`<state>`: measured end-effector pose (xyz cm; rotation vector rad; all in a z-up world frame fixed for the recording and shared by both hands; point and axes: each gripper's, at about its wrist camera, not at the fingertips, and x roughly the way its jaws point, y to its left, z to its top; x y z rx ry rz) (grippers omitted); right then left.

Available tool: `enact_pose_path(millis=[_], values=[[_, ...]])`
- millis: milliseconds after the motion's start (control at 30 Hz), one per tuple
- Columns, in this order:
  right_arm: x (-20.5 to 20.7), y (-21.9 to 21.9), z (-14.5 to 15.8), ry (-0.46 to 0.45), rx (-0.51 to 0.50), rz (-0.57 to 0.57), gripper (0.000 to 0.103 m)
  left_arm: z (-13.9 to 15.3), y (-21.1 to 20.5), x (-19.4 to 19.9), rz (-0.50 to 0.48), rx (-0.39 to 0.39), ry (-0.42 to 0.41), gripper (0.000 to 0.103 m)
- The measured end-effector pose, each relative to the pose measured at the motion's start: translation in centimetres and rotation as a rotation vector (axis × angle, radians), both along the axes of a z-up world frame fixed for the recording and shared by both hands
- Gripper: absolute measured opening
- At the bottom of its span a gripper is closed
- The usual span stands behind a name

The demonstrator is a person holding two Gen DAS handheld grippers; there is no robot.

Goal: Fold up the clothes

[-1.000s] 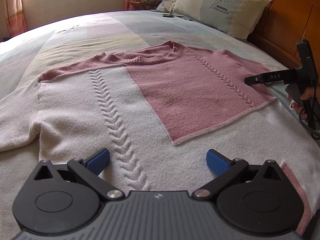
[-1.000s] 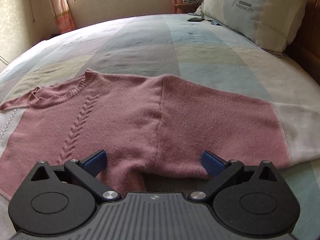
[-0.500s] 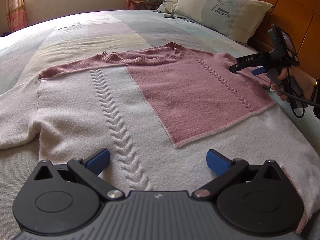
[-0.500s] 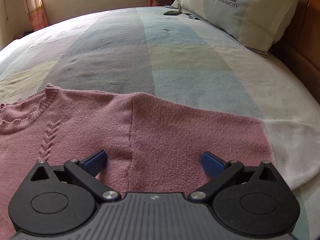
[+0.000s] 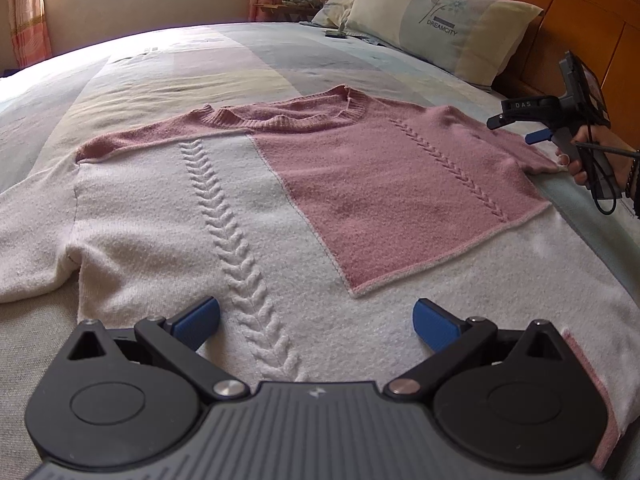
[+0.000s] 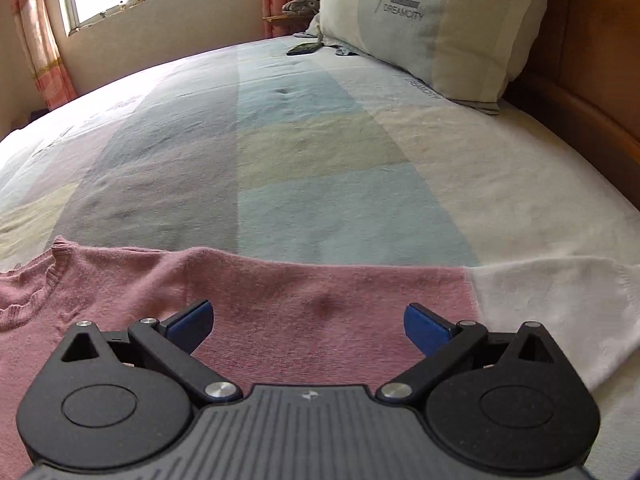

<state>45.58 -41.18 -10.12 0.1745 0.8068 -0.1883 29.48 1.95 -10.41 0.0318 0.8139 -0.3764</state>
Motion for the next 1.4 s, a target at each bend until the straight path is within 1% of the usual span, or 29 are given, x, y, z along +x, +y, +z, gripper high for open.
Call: enact_pose_path(millis=[100,133,200,233,267,333,367,433,500,567,633,667,700,733,800,833,867,933,967,1000,1033,1100,1133,1200,1267,1333,1400], values=[[-1.9,-4.6,-1.0,0.007,0.034,-0.105,0.103,-0.2,-0.3,-0.1,-0.005,0.023,-0.016,0.102],[-3.0,-6.2,-1.3,-0.017,0.059,-0.131,0.103,-0.2,-0.3,-0.1,-0.005,0.024,-0.016,0.102],[-5.3,-8.4,-1.2,-0.089,0.116,-0.133,0.103,-0.1,-0.3,-0.1,-0.003,0.025,-0.015,0.102],[-6.2,-9.1,-1.1,-0.103,0.131,-0.137,0.103,-0.1,-0.2,-0.1,-0.002,0.025,-0.015,0.102],[-7.0,-9.9,-0.9,-0.117,0.135,-0.148,0.103,-0.1,-0.2,-0.1,-0.001,0.026,-0.014,0.102],[-8.2,-10.9,-0.3,-0.147,0.088,-0.2,0.103,0.1,0.1,-0.2,0.008,0.011,-0.004,0.102],[-8.3,-11.5,0.1,-0.164,0.093,-0.209,0.103,0.2,0.3,-0.1,0.014,-0.005,0.0,0.102],[-7.8,-13.1,0.6,-0.191,0.156,-0.214,0.103,0.1,0.6,0.0,0.027,-0.035,0.004,0.102],[-6.7,-14.1,0.7,-0.19,0.18,-0.212,0.103,0.0,0.9,0.1,0.038,-0.058,0.001,0.102],[-5.6,-14.9,0.1,-0.159,0.175,-0.219,0.103,0.0,0.8,0.2,0.04,-0.056,-0.005,0.102],[-4.9,-15.9,-1.2,-0.101,0.147,-0.251,0.103,-0.1,0.7,0.2,0.041,-0.048,-0.009,0.102],[-4.9,-16.1,-1.4,-0.11,0.104,-0.262,0.103,-0.1,0.6,0.1,0.041,-0.041,-0.011,0.102],[-4.9,-16.1,-1.3,-0.099,0.054,-0.313,0.103,-0.1,0.5,0.1,0.04,-0.033,-0.013,0.102],[-5.0,-16.2,-1.2,-0.096,0.028,-0.354,0.103,-0.1,0.4,0.1,0.038,-0.026,-0.015,0.102],[-5.7,-16.5,-0.6,-0.14,0.128,-0.364,0.103,-0.1,0.3,0.0,0.035,-0.012,-0.019,0.102],[-6.0,-16.5,-0.5,-0.156,0.21,-0.316,0.103,-0.2,0.2,-0.1,0.034,-0.007,-0.021,0.102],[-5.9,-16.4,-0.5,-0.154,0.25,-0.264,0.103,-0.2,0.2,-0.1,0.032,-0.002,-0.024,0.102],[-5.4,-16.0,-0.8,-0.129,0.212,-0.195,0.103,-0.2,0.1,-0.2,0.029,0.009,-0.028,0.102],[-5.2,-16.0,-0.9,-0.112,0.185,-0.18,0.103,-0.3,0.0,-0.2,0.027,0.014,-0.031,0.102],[-4.9,-16.7,-1.2,-0.087,0.139,-0.226,0.103,-0.2,0.0,-0.2,0.026,0.016,-0.031,0.102],[-5.0,-17.5,-1.2,-0.086,0.117,-0.288,0.103,-0.2,0.0,-0.2,0.026,0.015,-0.03,0.102],[-5.7,-18.9,-0.8,-0.125,0.127,-0.408,0.103,-0.2,0.1,-0.2,0.025,0.01,-0.029,0.102],[-5.7,-19.2,-0.5,-0.135,0.148,-0.431,0.103,-0.2,0.1,-0.2,0.025,0.008,-0.027,0.102],[-4.9,-18.9,-0.1,-0.128,0.175,-0.387,0.103,-0.2,0.2,-0.1,0.026,0.004,-0.026,0.102],[-3.9,-17.9,-0.1,-0.1,0.148,-0.291,0.103,-0.3,0.1,-0.1,0.026,0.006,-0.027,0.102],[-3.0,-17.3,-0.9,-0.066,0.097,-0.234,0.103,-0.3,0.1,-0.1,0.026,0.011,-0.03,0.102],[-2.6,-17.2,-1.4,-0.02,0.031,-0.299,0.103,-0.3,0.0,-0.1,0.024,0.016,-0.031,0.102]])
